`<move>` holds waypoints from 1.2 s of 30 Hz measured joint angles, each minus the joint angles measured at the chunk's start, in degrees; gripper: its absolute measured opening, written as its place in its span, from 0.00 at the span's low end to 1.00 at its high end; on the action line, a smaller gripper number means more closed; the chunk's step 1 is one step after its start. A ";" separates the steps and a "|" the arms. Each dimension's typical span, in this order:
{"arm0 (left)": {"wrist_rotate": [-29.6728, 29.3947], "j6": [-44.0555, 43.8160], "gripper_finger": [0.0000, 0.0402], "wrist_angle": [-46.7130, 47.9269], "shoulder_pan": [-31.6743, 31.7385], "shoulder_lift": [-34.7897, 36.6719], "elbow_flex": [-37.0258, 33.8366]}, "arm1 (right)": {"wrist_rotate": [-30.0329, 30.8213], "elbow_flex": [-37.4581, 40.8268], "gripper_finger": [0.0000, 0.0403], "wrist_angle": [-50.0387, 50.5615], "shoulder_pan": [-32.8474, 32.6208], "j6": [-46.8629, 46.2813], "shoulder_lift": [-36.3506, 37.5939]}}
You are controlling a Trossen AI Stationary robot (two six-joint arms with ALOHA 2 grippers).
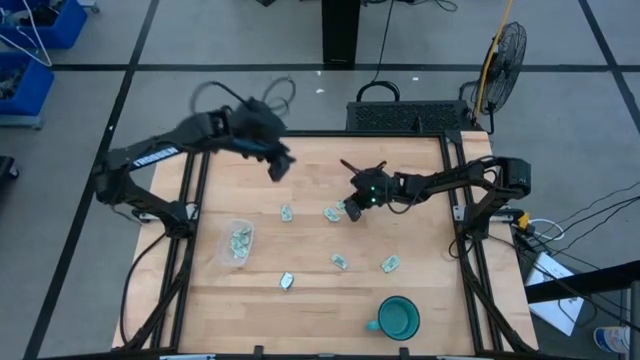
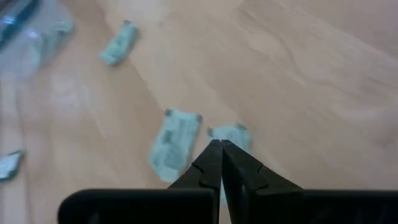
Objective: Pick and place Stevia / Truvia into bins
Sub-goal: Put the light green stevia packet into the transparent bin
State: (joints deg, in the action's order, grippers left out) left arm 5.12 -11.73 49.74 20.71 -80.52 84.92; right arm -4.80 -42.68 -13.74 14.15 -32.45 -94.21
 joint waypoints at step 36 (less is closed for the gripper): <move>4.88 -13.51 0.47 -33.45 -0.21 -1.26 -24.82 | 3.61 0.01 0.02 3.00 -3.34 15.14 -4.03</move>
State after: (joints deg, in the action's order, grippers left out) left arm 10.00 -25.24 16.29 20.50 -81.78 60.10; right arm -1.19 -42.66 -10.74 10.82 -17.31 -98.24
